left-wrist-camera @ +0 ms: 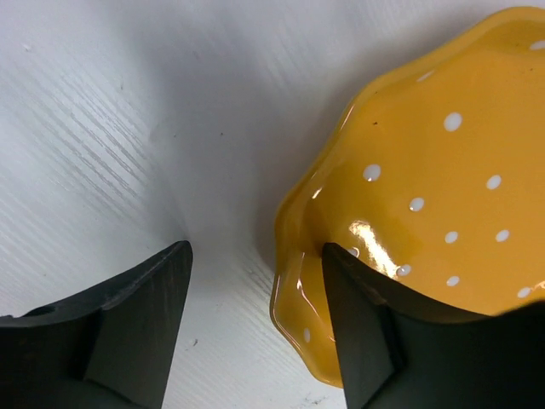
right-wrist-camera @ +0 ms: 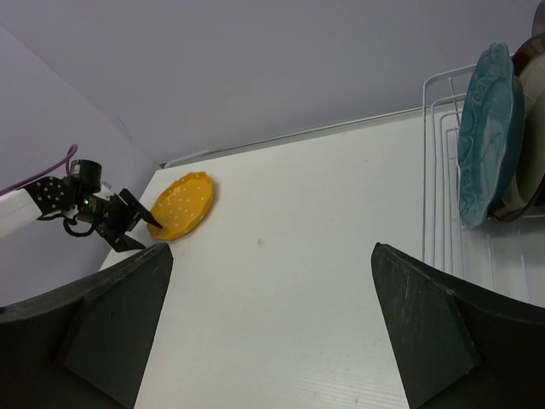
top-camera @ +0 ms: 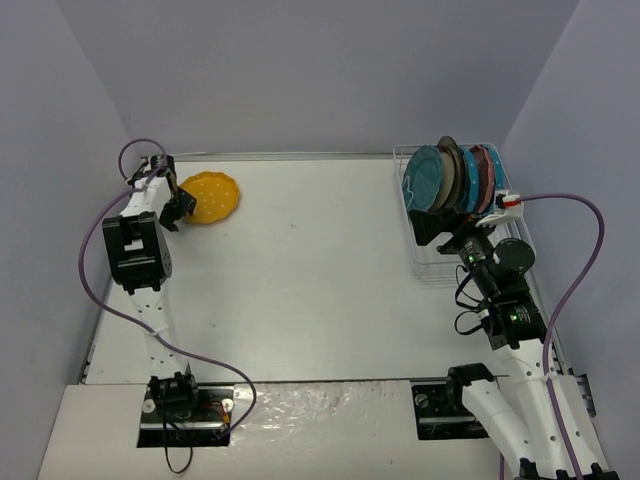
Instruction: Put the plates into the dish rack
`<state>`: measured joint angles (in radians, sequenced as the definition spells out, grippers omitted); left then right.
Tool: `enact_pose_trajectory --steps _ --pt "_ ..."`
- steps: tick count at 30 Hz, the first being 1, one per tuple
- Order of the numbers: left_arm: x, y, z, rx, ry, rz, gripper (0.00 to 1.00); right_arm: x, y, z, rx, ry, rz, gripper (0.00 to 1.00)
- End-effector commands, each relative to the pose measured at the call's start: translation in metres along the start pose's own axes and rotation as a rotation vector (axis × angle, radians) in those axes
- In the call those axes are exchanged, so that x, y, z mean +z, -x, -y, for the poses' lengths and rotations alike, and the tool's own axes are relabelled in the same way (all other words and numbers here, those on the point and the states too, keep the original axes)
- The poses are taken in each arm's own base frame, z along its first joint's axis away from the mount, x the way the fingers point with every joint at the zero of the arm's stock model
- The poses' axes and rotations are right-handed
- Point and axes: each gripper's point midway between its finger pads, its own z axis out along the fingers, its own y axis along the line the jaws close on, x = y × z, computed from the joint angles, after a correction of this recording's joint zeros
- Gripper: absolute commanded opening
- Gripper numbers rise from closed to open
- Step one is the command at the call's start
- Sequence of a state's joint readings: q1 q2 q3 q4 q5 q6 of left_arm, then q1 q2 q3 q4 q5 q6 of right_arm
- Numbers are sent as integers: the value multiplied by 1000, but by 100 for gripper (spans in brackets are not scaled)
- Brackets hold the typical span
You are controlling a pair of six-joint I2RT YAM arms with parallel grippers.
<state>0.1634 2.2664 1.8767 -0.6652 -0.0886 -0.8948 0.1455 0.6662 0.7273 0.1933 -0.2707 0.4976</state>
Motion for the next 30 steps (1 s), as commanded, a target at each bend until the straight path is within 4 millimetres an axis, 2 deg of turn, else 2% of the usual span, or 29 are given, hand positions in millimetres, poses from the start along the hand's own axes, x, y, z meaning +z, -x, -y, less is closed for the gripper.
enact_pose_trajectory --steps 1,10,11,12,17,19,22,23,25,28,30 --pt "-8 12 -2 9 24 20 47 0 15 -10 -7 35 58 100" --pt "6 2 -1 33 27 -25 18 -4 10 -6 -12 21 51 100" --pt "8 -2 -2 38 24 -38 11 -4 10 -6 -9 22 50 100" --pt "8 -5 -2 46 14 -50 0 -4 10 -7 -5 24 48 100" --pt "-11 -17 5 76 -78 -54 0 -5 5 -13 -11 62 28 100" --pt "-19 -40 5 113 -134 -80 0 0 -2 -14 6 79 3 100" --pt "-47 -69 11 113 -240 -89 0 7 -17 -17 70 115 -10 100" --pt "-54 -80 11 109 -272 -95 0 10 -25 -18 101 129 -21 100" --pt "-76 -100 24 114 -361 -82 0 15 -50 -24 171 160 -77 100" --pt "-88 -159 13 134 -413 -165 0 20 -76 -41 186 180 -126 100" --pt "-106 -177 14 122 -483 -165 0 21 -101 -52 197 188 -175 100"
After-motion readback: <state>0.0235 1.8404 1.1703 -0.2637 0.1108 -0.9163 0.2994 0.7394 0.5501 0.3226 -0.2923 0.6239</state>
